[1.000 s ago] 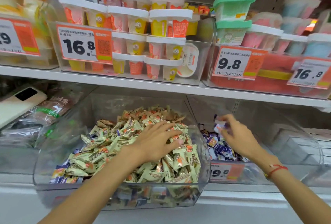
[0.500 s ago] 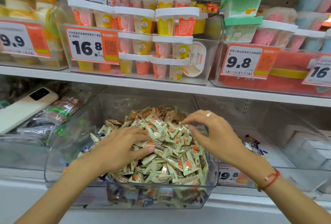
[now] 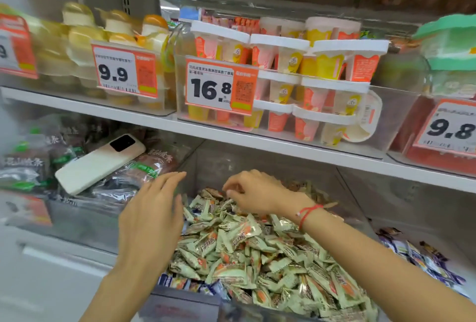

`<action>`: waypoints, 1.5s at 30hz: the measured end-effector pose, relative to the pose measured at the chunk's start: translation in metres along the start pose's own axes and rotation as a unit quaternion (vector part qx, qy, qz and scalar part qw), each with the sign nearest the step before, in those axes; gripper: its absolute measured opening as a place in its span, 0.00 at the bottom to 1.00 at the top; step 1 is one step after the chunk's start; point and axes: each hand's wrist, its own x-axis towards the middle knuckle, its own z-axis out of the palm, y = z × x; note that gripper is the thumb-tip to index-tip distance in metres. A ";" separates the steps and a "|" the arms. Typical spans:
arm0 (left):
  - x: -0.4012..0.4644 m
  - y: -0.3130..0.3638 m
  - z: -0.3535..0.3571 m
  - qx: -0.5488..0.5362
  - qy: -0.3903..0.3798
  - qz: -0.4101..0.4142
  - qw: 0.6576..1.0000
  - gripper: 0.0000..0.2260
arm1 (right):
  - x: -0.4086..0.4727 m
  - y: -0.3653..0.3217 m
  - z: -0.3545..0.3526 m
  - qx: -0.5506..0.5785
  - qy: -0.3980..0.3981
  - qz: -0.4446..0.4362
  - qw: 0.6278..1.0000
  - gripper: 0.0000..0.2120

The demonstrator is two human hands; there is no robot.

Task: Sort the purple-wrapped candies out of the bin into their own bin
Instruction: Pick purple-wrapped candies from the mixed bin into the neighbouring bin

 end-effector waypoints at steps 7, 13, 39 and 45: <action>-0.009 -0.009 -0.002 -0.061 -0.004 -0.107 0.992 0.17 | 0.046 -0.014 0.045 -0.031 -0.184 -0.033 0.982 0.35; -0.009 -0.004 -0.002 -0.030 -0.017 -0.090 0.995 0.17 | 0.035 -0.007 0.020 -0.023 -0.238 -0.017 0.971 0.30; -0.010 -0.013 0.002 -0.034 -0.027 -0.041 0.998 0.14 | 0.016 0.017 0.027 -0.148 -0.047 -0.086 0.984 0.08; -0.003 -0.001 0.001 0.011 0.022 0.079 0.997 0.11 | -0.048 0.010 0.005 0.234 0.137 0.009 0.963 0.10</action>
